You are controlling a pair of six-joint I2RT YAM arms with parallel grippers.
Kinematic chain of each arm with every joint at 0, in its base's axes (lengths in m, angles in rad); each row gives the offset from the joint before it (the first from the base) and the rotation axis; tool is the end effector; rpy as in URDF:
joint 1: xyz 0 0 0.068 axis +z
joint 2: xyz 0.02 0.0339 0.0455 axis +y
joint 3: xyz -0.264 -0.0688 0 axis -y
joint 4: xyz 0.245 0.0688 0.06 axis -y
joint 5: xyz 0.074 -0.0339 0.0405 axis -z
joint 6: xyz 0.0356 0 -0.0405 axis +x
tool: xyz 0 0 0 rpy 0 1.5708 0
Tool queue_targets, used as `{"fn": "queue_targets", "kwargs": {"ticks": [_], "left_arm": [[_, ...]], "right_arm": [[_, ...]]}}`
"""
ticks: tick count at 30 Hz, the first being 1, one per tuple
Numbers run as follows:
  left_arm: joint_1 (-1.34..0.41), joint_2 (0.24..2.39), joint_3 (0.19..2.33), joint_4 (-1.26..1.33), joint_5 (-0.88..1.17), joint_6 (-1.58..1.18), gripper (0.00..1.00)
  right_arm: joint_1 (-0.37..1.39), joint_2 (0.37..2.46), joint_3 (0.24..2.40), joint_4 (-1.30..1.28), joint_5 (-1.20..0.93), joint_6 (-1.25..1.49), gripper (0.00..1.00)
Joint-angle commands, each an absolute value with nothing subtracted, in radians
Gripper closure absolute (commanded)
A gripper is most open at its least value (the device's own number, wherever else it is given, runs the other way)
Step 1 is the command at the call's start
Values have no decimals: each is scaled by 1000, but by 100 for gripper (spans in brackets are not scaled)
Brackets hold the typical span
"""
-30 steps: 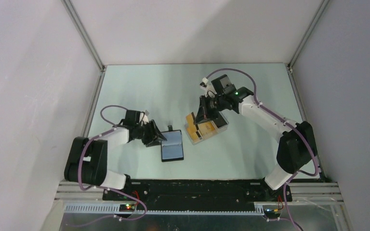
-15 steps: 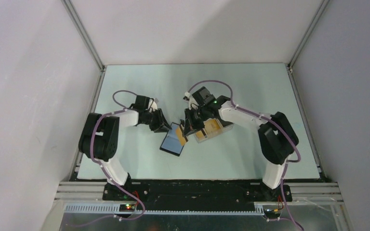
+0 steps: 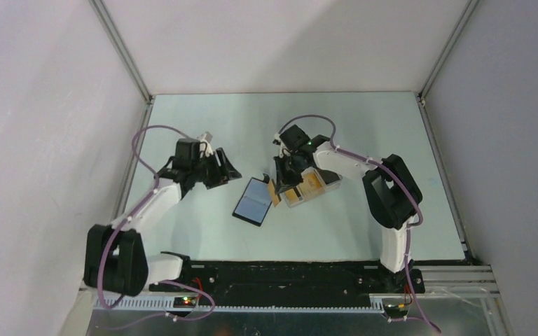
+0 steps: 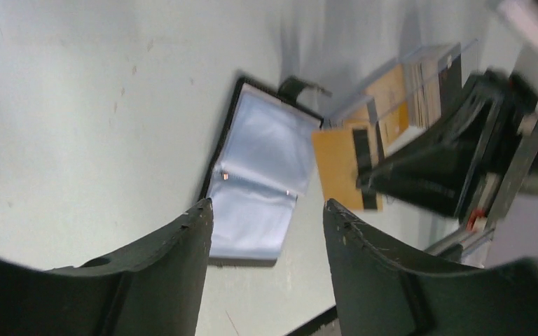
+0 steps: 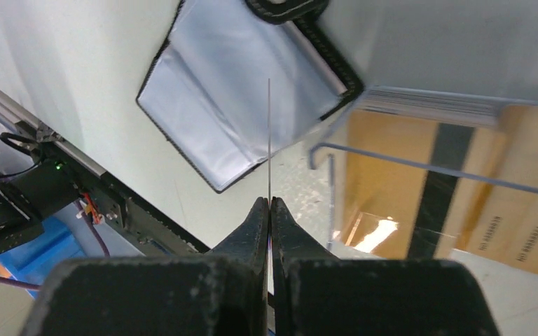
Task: Put the credit cards into the card holder
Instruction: Insert the credit card into the card holder.
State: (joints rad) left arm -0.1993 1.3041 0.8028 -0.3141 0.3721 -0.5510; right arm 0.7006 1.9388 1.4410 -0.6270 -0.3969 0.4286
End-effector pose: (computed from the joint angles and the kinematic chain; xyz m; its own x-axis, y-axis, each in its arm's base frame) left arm 0.2597 -0.0657 0.2250 -0.8325 -0.3294 -0.4455 -0.0083 0.8114 -0.5844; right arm 0.3007 0.2716 0.1992 -0.9274 -0.2807 -0.2474 -0.3701 0.7852 0.4965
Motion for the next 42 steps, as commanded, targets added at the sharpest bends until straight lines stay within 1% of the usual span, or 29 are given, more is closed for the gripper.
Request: {"fn": "queue_targets", "kwargs": {"ticks": [1,2,4,9,13,16,21,25,30,34,38,42], "left_arm": [[-196,1208,673,-368,413,-610,40],[-203,1184,633,-367,425,-628,42],[-219,1155,579,-365,426,-653,43],[-256,1126,496,-352,421,-726,42],[-307,1177,485,-301,426,-762,44],[-323,1262,501,-273,421,-769,47],[-313,1378,568,-267,330,-715,52],[-300,1500,647,-274,329,-647,55],[-271,1638,762,-329,295,-548,55],[-261,1725,905,-408,263,-466,54],[-255,1787,1007,-465,242,-408,53],[-248,1798,1039,-483,265,-377,53]], "right_arm": [[645,1884,1407,-592,-392,379,100],[629,1885,1405,-587,-396,371,100],[609,1893,1402,-591,-403,363,100],[586,1890,1402,-600,-385,347,100],[578,1868,1402,-596,-359,330,100],[561,1861,1398,-601,-349,320,100],[524,1833,1375,-590,-359,308,100],[515,1800,1363,-558,-404,292,100],[503,1770,1360,-504,-534,282,100],[504,1747,1348,-414,-610,269,100],[530,1764,1347,-333,-650,251,100],[539,1816,1350,-264,-703,272,100]]}}
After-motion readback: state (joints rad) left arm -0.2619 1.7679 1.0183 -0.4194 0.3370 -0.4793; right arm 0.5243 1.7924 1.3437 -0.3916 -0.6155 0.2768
